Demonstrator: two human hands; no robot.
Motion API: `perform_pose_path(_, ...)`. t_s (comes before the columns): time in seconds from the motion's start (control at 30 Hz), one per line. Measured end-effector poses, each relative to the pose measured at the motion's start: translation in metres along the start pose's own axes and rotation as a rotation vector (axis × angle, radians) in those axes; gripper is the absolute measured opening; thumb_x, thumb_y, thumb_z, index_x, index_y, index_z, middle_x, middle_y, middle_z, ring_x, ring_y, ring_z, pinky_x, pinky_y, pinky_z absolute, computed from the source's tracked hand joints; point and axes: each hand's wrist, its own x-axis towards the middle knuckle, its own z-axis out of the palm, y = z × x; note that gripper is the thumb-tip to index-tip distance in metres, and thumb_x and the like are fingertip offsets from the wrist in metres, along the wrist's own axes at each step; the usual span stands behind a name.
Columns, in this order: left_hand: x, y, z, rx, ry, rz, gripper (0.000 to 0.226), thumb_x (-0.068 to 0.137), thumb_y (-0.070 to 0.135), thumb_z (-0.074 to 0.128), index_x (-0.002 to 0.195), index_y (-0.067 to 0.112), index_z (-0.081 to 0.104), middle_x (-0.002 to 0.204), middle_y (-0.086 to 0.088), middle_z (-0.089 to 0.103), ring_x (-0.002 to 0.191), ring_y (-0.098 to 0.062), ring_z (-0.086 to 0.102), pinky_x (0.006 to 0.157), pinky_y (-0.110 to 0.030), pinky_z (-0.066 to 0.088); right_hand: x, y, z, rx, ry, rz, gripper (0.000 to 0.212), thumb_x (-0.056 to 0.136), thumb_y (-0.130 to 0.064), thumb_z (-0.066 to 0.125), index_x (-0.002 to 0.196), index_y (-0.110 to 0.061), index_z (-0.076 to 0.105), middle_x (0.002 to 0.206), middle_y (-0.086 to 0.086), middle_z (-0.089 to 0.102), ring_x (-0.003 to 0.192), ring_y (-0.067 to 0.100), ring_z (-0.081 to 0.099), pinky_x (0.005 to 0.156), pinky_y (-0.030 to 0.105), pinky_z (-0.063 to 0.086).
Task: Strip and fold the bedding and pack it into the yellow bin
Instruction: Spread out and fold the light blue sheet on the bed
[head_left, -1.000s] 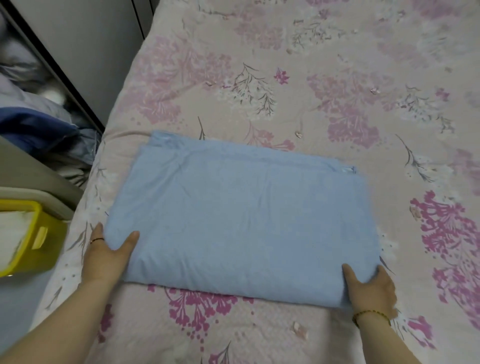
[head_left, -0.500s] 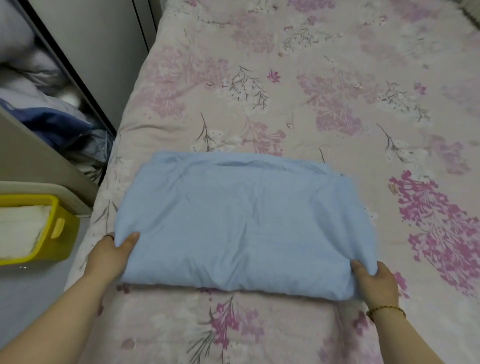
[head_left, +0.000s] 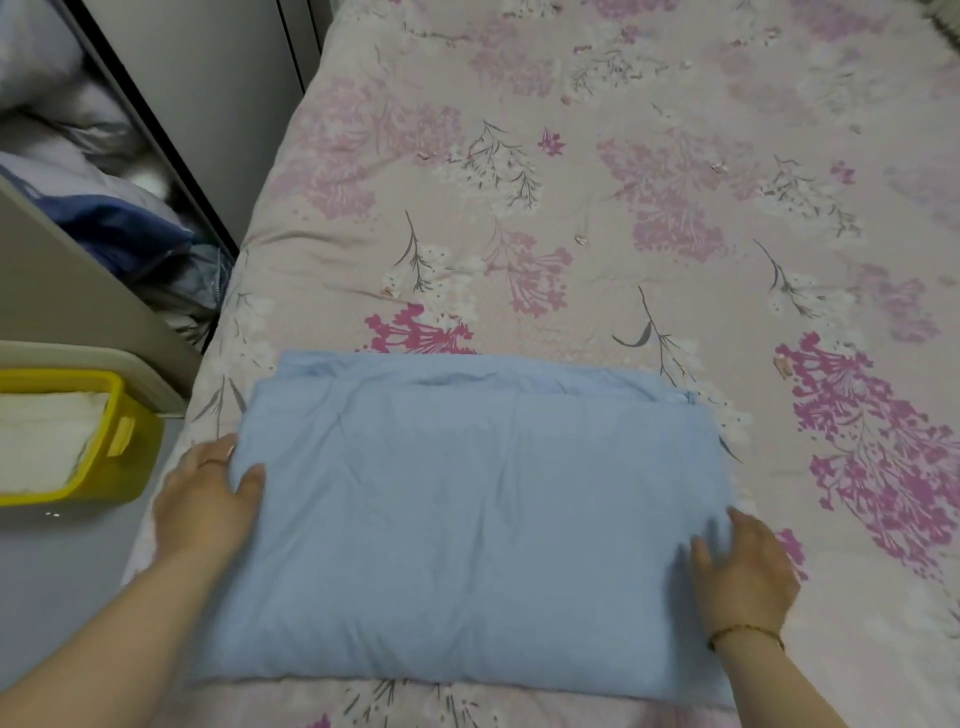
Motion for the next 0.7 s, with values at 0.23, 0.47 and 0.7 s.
perform_pose_path(0.23,0.087,0.075,0.041,0.504,-0.207,0.368,0.057,0.094,0.033,0.047,0.145,0.023,0.023,0.151,-0.001,0.028,0.141,-0.02,0.022,0.116,-0.037,0.004,0.095,-0.099,0.024,-0.36,-0.209,-0.418,0.056,0.099,-0.027,0.034,0.148,-0.022,0.008,0.157,-0.003,0.008,0.145,0.017,0.002,0.117,0.04,-0.003)
perform_pose_path(0.47,0.102,0.073,0.046,0.457,-0.151,0.391,0.032,0.091,0.033,0.049,0.06,0.028,0.043,0.072,0.012,0.05,0.087,-0.015,0.047,0.09,-0.031,0.018,0.121,-0.109,0.046,-0.303,-0.048,-0.558,0.027,0.096,-0.024,0.038,0.105,-0.011,0.059,0.097,0.005,0.058,0.104,0.028,0.05,0.083,0.03,0.016)
perform_pose_path(0.7,0.132,0.083,0.044,0.376,-0.027,0.408,0.017,0.09,0.032,0.053,0.086,0.024,0.067,0.088,0.001,0.055,0.108,-0.024,0.047,0.095,-0.031,0.009,0.138,-0.135,0.039,-0.273,0.038,-0.541,0.028,0.096,-0.023,0.037,0.105,-0.01,0.06,0.104,0.009,0.058,0.105,0.029,0.047,0.086,0.03,0.014)
